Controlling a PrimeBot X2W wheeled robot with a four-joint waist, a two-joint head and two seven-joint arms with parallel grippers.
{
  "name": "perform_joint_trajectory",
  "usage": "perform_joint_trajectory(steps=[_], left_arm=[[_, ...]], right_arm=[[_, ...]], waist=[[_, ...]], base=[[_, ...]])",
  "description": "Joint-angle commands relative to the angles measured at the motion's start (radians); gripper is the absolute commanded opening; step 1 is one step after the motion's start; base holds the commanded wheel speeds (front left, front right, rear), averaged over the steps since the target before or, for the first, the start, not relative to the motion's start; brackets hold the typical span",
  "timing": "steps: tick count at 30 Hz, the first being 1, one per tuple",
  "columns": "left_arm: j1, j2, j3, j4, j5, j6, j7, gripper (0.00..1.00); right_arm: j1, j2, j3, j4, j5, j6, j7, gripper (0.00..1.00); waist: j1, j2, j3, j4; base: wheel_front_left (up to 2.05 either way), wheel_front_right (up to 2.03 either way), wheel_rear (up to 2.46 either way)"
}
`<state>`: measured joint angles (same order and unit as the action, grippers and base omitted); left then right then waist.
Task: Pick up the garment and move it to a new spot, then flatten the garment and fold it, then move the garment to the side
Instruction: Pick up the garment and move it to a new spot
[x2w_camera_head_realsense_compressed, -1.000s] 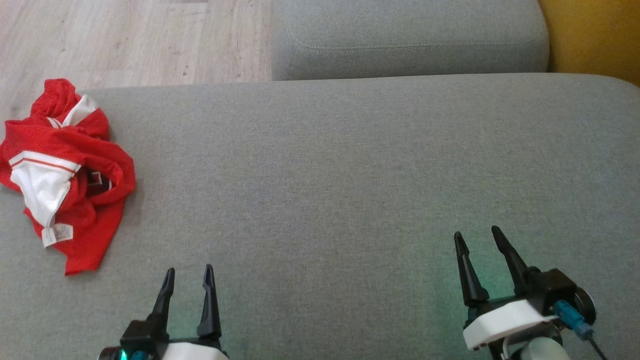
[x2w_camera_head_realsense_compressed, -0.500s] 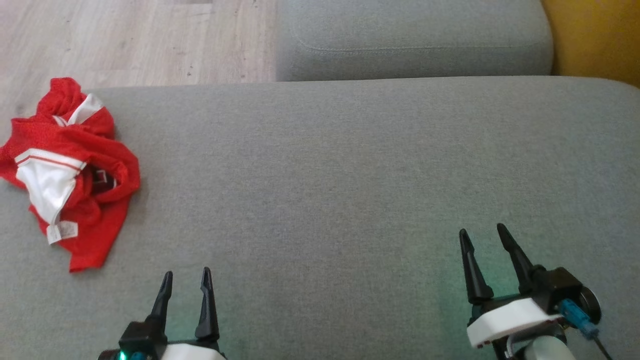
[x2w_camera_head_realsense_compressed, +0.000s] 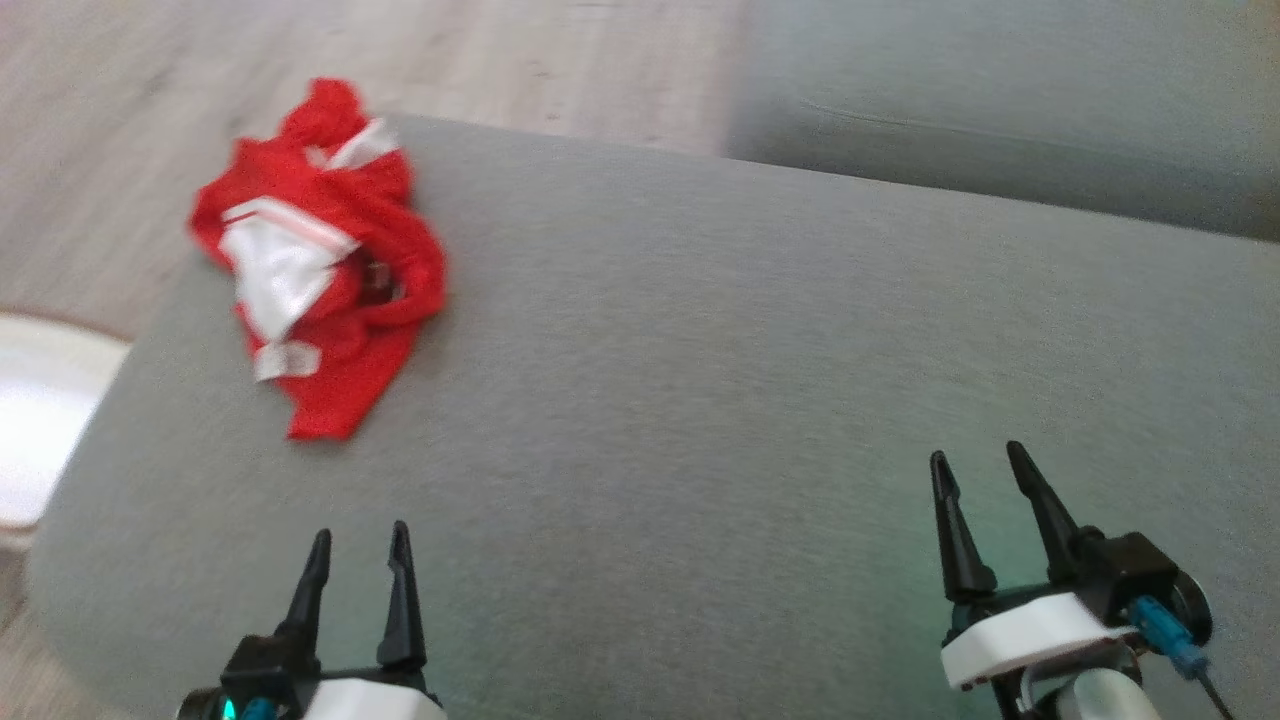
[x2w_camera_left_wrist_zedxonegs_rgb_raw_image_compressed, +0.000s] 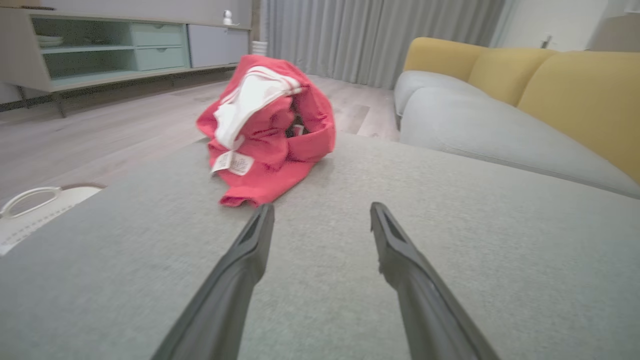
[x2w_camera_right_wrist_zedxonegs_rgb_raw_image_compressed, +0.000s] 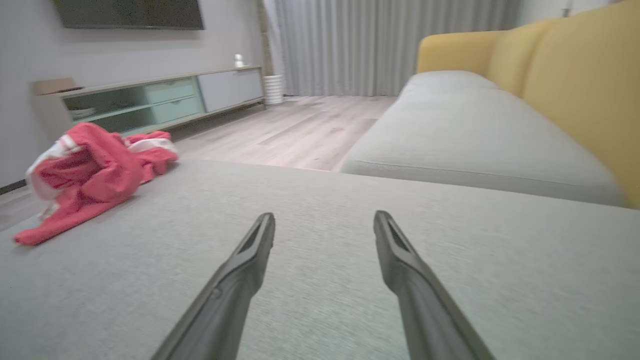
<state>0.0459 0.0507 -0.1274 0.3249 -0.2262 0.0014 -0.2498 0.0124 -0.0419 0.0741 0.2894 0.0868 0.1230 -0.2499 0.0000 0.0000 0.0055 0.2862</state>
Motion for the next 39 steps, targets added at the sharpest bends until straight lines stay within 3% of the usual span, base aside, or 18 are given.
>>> perform_joint_trajectory(steps=[1, 6, 10, 17, 22, 26, 31, 35, 39], left_arm=[[-0.04, 0.011, 0.038, -0.033, 0.009, 0.007, -0.012, 1.0], [-0.026, 0.017, 0.058, -0.051, 0.008, 0.011, -0.012, 1.0], [-0.017, 0.019, 0.068, -0.064, 0.006, 0.012, -0.012, 1.0], [-0.01, 0.014, 0.074, -0.096, 0.001, 0.012, -0.012, 1.0], [-0.02, 0.039, 0.141, -0.188, -0.008, 0.026, -0.012, 1.0], [-0.092, 0.106, 0.195, -0.282, -0.02, 0.016, 0.0, 1.0], [-0.313, 0.234, 0.249, -0.355, -0.042, -0.013, 0.104, 1.0], [-0.482, 0.294, 0.252, -0.325, -0.067, -0.04, 0.187, 1.0], [-0.691, 0.334, 0.244, -0.21, -0.092, -0.047, 0.281, 1.0]], right_arm=[[-0.03, -0.008, 0.029, -0.035, 0.003, 0.008, -0.012, 1.0], [-0.038, -0.008, 0.048, -0.034, 0.011, 0.008, -0.012, 1.0], [-0.04, -0.008, 0.062, -0.033, 0.01, 0.008, -0.012, 1.0], [-0.043, -0.008, 0.07, -0.04, -0.003, 0.008, -0.012, 1.0], [-0.052, -0.008, 0.062, -0.059, -0.032, 0.008, -0.012, 1.0], [-0.07, -0.008, 0.057, -0.08, -0.063, 0.008, -0.012, 1.0], [-0.102, -0.008, 0.043, -0.103, -0.112, 0.008, -0.011, 1.0], [-0.127, -0.008, 0.039, -0.116, -0.147, 0.008, 0.0, 1.0], [-0.164, -0.008, 0.041, -0.141, -0.185, 0.008, 0.03, 1.0]], waist=[[0.0, 0.0, 0.001, 0.098], [0.0, 0.0, -0.001, 0.19], [0.0, 0.0, 0.0, 0.224], [0.0, 0.0, 0.017, 0.23], [0.0, 0.0, 0.046, 0.211], [0.0, 0.0, 0.084, 0.19], [0.0, 0.0, 0.145, 0.157], [0.0, 0.0, 0.192, 0.132], [0.0, 0.0, 0.263, 0.095]], base=[[0.0, 0.0, 0.0], [0.0, 0.0, 0.0], [0.0, 0.0, 0.0], [0.0, 0.0, 0.0], [0.0, 0.0, 0.0], [0.0, 0.0, 0.0], [0.0, 0.0, 0.0], [0.0, 0.0, 0.0], [0.0, 0.0, 0.0]])
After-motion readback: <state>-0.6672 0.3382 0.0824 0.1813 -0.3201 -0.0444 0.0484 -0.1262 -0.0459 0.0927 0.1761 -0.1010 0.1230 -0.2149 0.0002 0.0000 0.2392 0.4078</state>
